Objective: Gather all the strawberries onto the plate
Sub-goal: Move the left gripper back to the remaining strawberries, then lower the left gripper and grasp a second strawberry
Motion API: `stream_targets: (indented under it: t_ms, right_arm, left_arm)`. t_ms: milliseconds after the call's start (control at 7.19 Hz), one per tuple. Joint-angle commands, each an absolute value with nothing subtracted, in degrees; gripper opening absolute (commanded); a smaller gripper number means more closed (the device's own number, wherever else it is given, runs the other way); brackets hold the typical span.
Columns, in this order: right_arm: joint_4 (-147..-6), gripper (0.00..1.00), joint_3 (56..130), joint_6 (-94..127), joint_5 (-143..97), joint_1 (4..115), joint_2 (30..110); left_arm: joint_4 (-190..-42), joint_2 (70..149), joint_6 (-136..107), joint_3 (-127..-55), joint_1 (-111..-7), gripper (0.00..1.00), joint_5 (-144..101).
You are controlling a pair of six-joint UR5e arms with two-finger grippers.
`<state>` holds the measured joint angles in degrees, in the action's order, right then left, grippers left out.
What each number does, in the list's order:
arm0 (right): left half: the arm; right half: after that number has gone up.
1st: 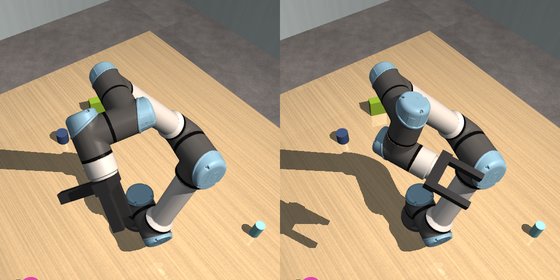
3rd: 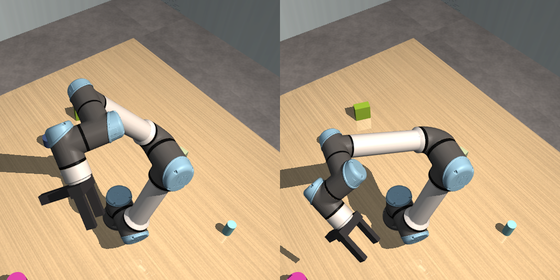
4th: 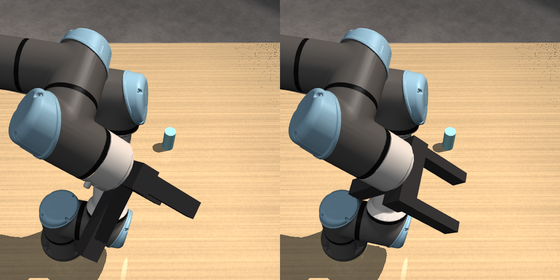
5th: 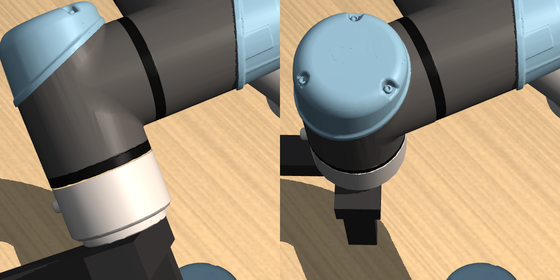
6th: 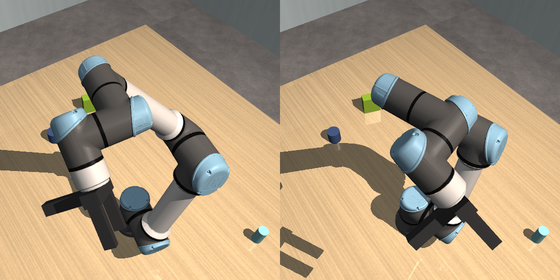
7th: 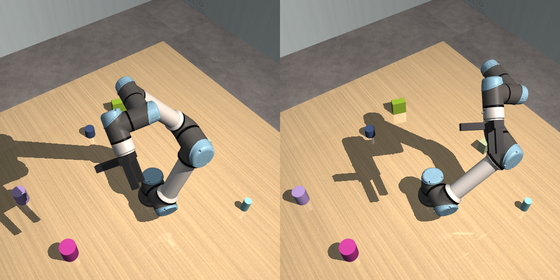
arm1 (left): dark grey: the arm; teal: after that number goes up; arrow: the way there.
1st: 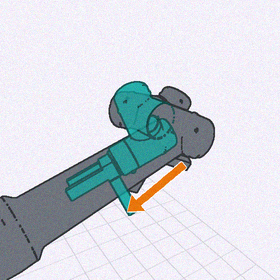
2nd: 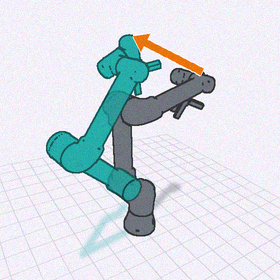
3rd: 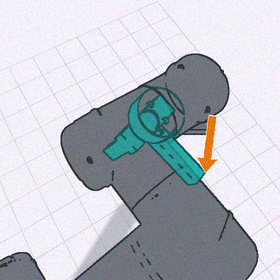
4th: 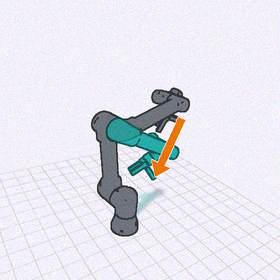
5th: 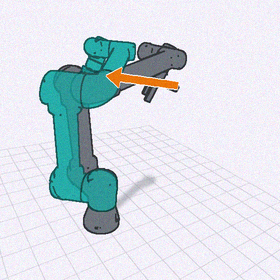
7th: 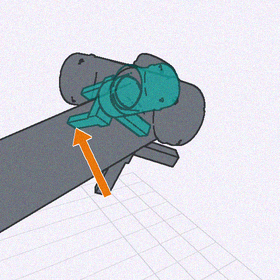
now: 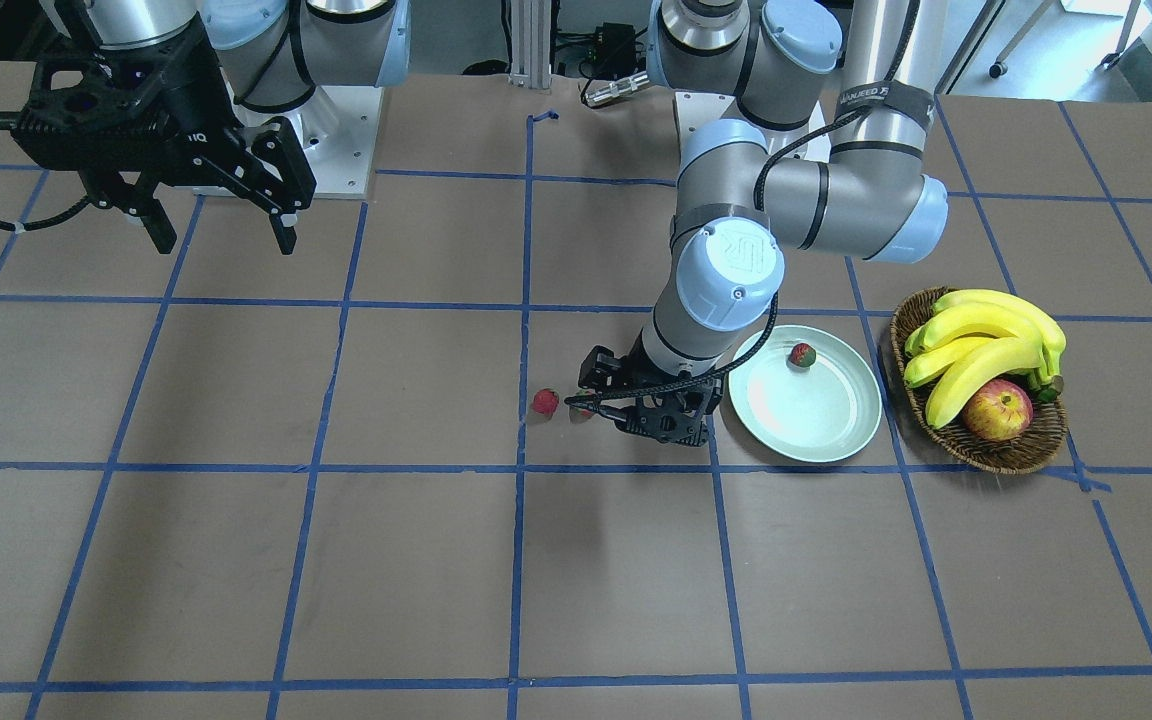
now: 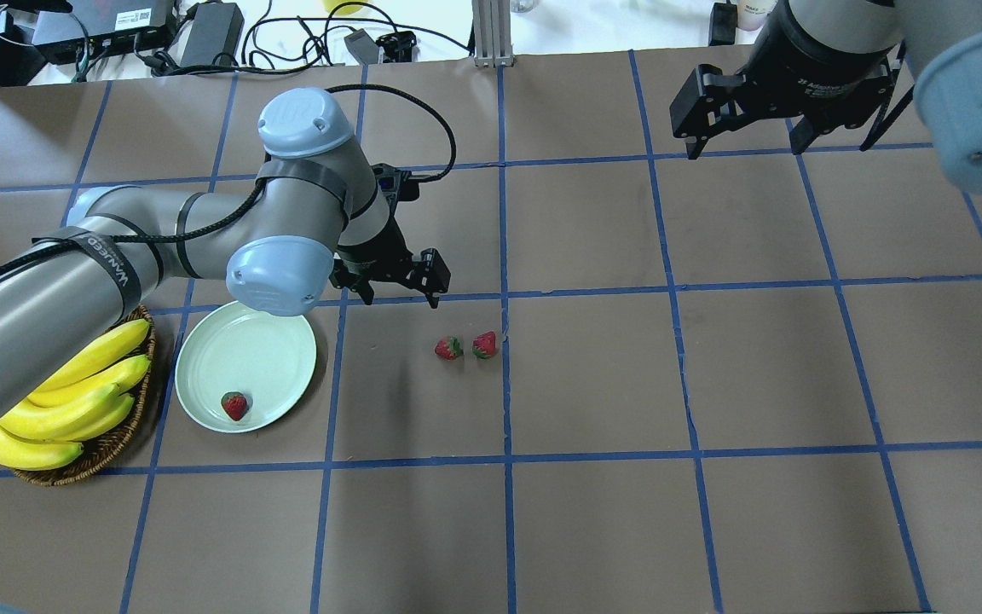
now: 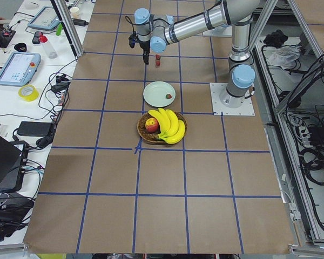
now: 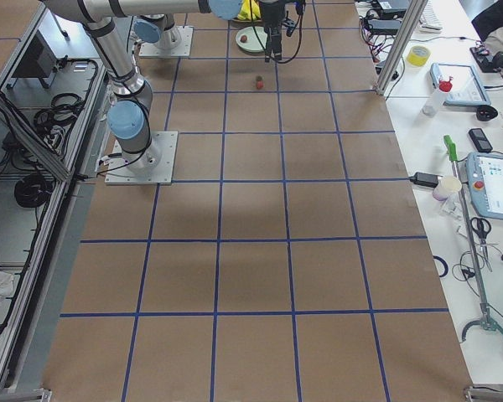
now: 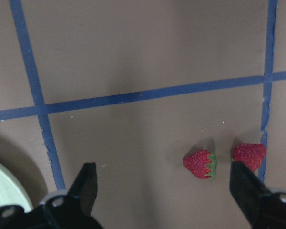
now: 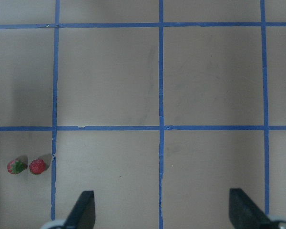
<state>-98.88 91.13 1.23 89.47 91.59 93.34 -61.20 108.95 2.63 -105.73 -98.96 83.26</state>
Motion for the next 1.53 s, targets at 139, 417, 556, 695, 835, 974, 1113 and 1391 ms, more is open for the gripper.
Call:
stream_targets:
  t_ms: [139,417,556,695,835,974,1113,1391]
  right_arm:
    - [-99.0,1.00,91.1,1.3,89.4,91.7,93.3]
    - [-99.3,1.00,91.1,1.3,89.3,91.7,93.3]
    - [-99.3,1.00,91.1,1.3,89.1,91.8,93.3]
    - [-99.3,1.00,91.1,1.2,89.1,91.7,93.2]
    - [-99.3,1.00,91.1,1.2,89.0,91.7,93.2]
    - [-99.3,1.00,91.1,1.3,89.0,91.8,93.2]
    - [-99.3,1.00,91.0,1.3,89.1,91.7,93.2]
    - [-99.3,1.00,91.0,1.3,89.1,91.7,93.2]
  left_arm:
    - [-59.5,111.3,11.5,-107.9,-99.2,1.00,78.9]
    - [-56.4,112.3,14.9,-109.5,-99.3,1.00,78.8]
    - [-55.0,113.0,16.3,-110.1,-99.4,1.00,78.7]
    - [-54.8,113.2,16.3,-110.4,-99.9,1.00,77.7]
    - [-54.8,113.3,16.4,-110.8,-99.9,0.99,75.1]
    - [-54.1,113.5,16.3,-110.8,-100.2,0.97,74.8]
    - [-54.1,113.5,16.4,-111.1,-100.3,0.86,74.8]
    - [-54.0,113.5,16.8,-111.1,-100.6,0.39,75.2]
